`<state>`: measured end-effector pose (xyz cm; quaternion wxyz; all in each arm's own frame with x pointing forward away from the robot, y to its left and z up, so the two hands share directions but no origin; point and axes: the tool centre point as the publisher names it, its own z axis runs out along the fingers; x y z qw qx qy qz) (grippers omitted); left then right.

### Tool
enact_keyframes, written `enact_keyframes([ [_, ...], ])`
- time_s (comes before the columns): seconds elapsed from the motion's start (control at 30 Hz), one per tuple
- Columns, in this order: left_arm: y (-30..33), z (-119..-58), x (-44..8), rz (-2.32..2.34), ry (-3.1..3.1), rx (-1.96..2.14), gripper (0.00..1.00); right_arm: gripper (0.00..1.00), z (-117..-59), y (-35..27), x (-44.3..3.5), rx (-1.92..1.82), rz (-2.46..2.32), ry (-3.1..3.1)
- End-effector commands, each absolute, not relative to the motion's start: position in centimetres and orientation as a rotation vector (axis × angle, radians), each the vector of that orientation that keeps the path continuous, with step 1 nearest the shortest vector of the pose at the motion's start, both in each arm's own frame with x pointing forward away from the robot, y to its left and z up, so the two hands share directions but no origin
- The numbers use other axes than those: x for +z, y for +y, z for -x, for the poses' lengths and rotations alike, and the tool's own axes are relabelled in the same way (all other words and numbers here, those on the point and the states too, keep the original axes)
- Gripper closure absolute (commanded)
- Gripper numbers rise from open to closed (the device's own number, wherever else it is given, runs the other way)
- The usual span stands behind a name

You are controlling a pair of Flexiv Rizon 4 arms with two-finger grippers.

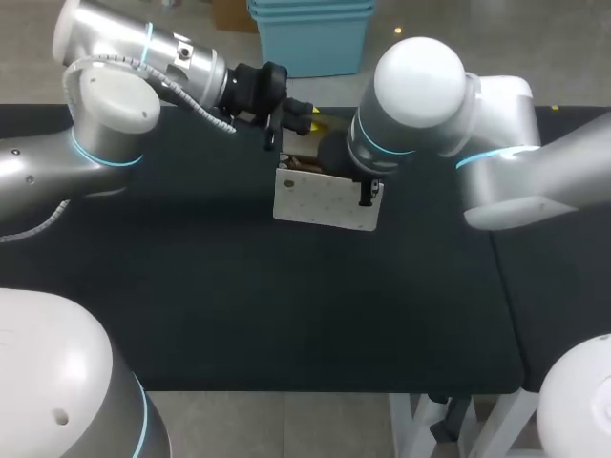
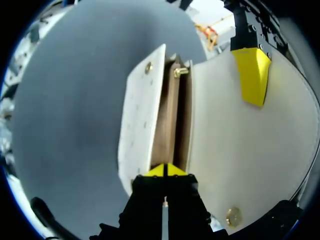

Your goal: Pick up the bag, open it, inspect its contents, close it, and place it on the opposite side

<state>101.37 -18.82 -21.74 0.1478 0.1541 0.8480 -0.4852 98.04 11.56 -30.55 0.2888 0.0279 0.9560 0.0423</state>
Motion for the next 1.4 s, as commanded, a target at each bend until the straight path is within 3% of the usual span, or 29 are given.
enact_keyframes([
  [0.03, -18.9, -101.5, -21.8, -0.447, 2.42, -1.403, 1.0, 1.0, -98.1, 11.5, -30.7, 0.113, -0.074, 2.551],
  [1.4, -19.5, -101.2, -21.4, -0.327, 2.24, -1.512, 1.0, 1.0, -98.7, 12.7, -30.6, 0.128, -0.054, 2.537],
])
